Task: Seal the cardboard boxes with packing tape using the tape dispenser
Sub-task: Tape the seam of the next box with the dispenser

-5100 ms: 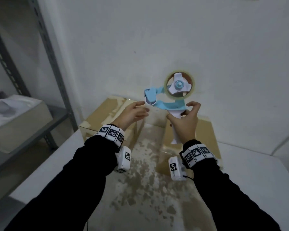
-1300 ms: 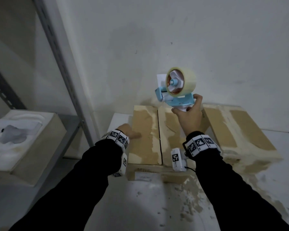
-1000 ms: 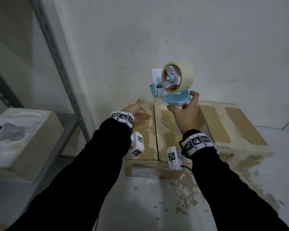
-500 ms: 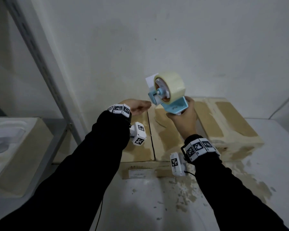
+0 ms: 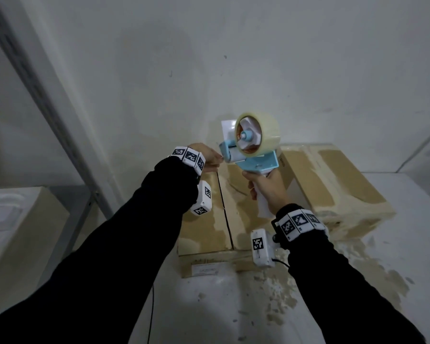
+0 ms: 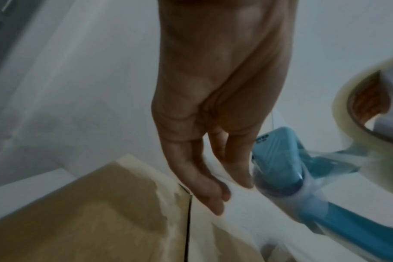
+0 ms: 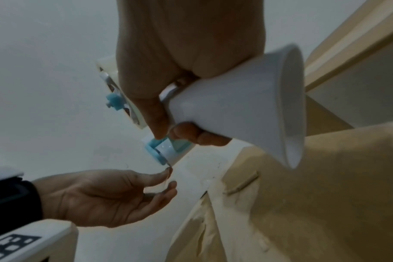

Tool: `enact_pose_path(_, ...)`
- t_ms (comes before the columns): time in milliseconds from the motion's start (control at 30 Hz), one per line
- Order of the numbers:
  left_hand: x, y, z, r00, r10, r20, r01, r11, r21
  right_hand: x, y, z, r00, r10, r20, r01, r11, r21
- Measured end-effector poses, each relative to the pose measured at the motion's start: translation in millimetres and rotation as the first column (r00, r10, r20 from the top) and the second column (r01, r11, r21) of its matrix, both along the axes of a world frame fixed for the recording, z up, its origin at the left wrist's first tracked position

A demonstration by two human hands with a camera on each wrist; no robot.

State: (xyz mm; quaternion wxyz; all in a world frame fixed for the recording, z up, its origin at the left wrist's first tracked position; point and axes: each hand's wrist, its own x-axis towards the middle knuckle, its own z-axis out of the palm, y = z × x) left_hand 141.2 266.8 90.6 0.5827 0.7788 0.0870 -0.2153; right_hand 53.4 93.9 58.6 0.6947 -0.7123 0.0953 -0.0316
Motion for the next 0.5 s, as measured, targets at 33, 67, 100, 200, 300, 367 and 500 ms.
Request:
enact_pose_path(33,0.4,-0.2,-1.4,0.999,0.016,-0.044,-0.018,0.999,-0.048,1.7,-0.2,0.1,1.0,-0.006,0.0,0.006,1.0,0.011)
enact_pose_path(67,2.1,-0.8,-2.9,0.996,0.025,-0.083,-0.033,0.995,-0.092,3.2,-0.4,0.5,1.0,-0.017,0.002,0.017,1.0,0.022)
enact_pose_path(100,4.0,-1.4,-4.5,0.994,0.023,-0.108,-0.037,0.99,-0.133,4.8,-0.7,0.8,1.0,-0.03,0.005,0.029,0.999,0.031)
enact_pose_path(200,4.7,-5.7,-6.7,0.987,0.021,-0.157,-0.056,0.974,-0.221,9.9,-0.4,4.9,0.999,-0.051,0.015,0.05,0.996,0.068)
enact_pose_path(300,1.7,-12.2,-10.8,0.982,0.032,-0.186,-0.084,0.956,-0.281,16.3,1.7,7.8,0.998,-0.053,0.029,0.048,0.987,0.153)
enact_pose_path(367,-0.3,-16.5,-13.9,0.98,0.048,-0.192,-0.108,0.945,-0.31,20.1,3.7,9.0,0.999,-0.045,0.03,0.038,0.979,0.199)
enact_pose_path(500,1.2,-15.0,-15.9,0.971,0.189,-0.149,-0.232,0.898,-0.373,23.9,5.3,8.7,1.0,0.003,0.019,-0.008,0.96,0.279)
